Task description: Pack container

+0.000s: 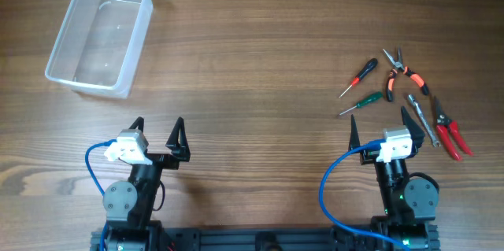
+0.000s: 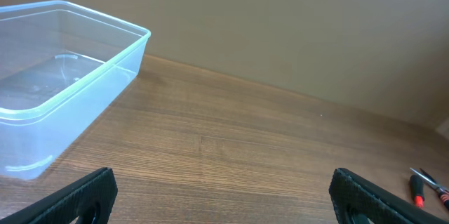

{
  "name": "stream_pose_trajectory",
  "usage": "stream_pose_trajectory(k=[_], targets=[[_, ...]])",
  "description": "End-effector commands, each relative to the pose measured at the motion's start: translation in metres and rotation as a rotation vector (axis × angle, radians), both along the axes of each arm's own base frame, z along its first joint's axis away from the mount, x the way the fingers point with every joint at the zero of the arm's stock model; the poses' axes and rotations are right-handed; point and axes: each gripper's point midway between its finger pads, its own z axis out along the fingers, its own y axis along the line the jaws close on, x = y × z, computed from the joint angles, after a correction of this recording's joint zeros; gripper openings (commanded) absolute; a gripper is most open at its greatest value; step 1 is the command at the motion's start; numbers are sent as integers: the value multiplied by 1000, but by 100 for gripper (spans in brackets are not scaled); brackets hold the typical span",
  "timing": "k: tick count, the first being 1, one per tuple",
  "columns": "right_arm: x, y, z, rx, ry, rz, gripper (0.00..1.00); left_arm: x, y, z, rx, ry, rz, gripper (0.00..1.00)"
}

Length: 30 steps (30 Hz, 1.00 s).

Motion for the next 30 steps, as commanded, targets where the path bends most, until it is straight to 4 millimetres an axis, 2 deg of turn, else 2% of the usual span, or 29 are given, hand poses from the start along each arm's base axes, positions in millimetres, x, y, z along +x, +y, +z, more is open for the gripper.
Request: stream_pose_trajectory(k=[1,30], targets=[[0,-2,1,18,-4,-14,100,-1,-5,-1,15,-4,-29,100],[0,-2,1,18,-4,-14,100,0,-2,-2,16,-2,-11,100]])
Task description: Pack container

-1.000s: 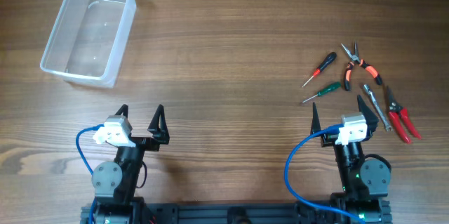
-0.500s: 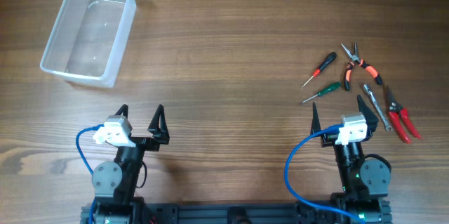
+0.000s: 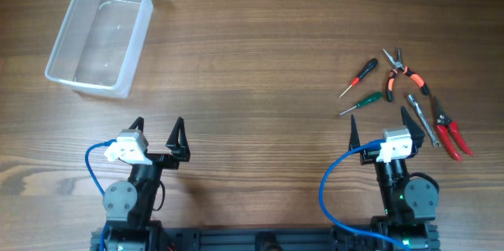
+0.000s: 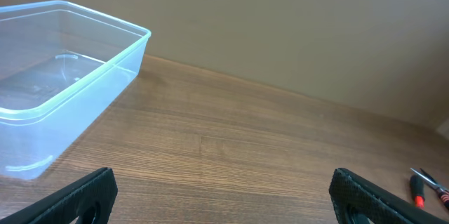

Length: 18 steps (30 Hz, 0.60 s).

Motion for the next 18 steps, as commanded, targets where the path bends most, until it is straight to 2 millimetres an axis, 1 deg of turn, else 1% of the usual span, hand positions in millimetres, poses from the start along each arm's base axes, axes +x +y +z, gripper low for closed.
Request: stream_pose_trajectory(k=[1,12,14,17,18], targets=[[0,-2,1,19,-4,-14,100,0,-2,-2,16,-2,-12,100],[0,0,2,22,-6,-4,100,0,-2,-1,16,-3,-12,100],[-1,5,9,27,-33,25,100,0,-2,-2,13,-1,-12,100],[-1,7,1,306,31,36,100,0,0,-2,-70,15,6,100],[-1,9,2,346,36,46,100,0,0,0,-86,16,6,100]])
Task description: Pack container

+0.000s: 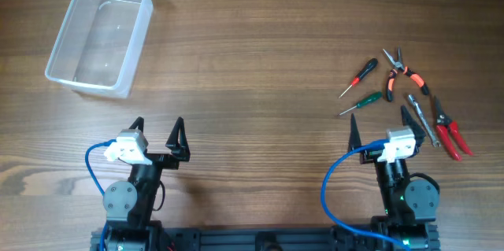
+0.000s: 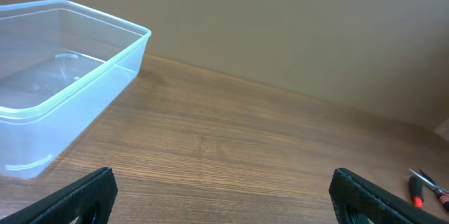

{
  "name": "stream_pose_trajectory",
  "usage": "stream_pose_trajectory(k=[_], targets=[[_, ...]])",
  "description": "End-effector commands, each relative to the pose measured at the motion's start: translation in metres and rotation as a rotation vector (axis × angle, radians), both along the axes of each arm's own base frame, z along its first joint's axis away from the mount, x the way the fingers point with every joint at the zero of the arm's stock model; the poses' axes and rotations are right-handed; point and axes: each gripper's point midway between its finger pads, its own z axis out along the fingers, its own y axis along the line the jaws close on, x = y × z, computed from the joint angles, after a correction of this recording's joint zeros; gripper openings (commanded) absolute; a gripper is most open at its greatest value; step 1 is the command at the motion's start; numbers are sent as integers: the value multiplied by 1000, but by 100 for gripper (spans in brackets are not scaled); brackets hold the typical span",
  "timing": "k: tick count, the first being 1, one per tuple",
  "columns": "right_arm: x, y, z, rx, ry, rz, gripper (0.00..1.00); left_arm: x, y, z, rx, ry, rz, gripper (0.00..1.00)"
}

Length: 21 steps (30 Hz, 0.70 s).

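Observation:
The clear plastic container [image 1: 98,35] stands empty at the table's far left; the left wrist view shows the container [image 2: 63,69] ahead and to the left. Several hand tools lie at the right: a red-handled screwdriver [image 1: 358,76], a green-handled screwdriver [image 1: 361,102], orange pliers [image 1: 403,74], a silver wrench [image 1: 421,119] and red cutters [image 1: 449,129]. My left gripper [image 1: 158,127] is open near the front edge, its fingers [image 2: 91,192] spread wide with nothing between them. My right gripper [image 1: 379,121] is open just in front of the tools, holding nothing.
Bare wooden table [image 1: 252,62] lies between the container and the tools. Both arm bases and their blue cables [image 1: 327,196] sit along the front edge. A plain wall [image 2: 280,27] rises behind the table.
The right wrist has shifted very slightly to the right. The left arm, the container and the tools are where they were.
At both earlier moments the two grippers stood open near the front edge, the container empty at the far left and the tools at the right. Only a tiny shift of the right wrist shows by now.

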Motion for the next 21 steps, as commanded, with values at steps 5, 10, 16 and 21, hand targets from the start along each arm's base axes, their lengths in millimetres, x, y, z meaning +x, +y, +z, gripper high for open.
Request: stream_pose_trajectory(k=[5,10,16,21], targets=[[-2,28,12,271,67,161,100,-4,18,30,-44,109,112,100],[13,48,35,280,191,267,100,31,20,67,-12,333,145,100],[50,76,49,344,527,384,100,85,31,80,23,698,189,100],[67,76,31,329,926,347,100,89,66,77,2,1043,282,100]])
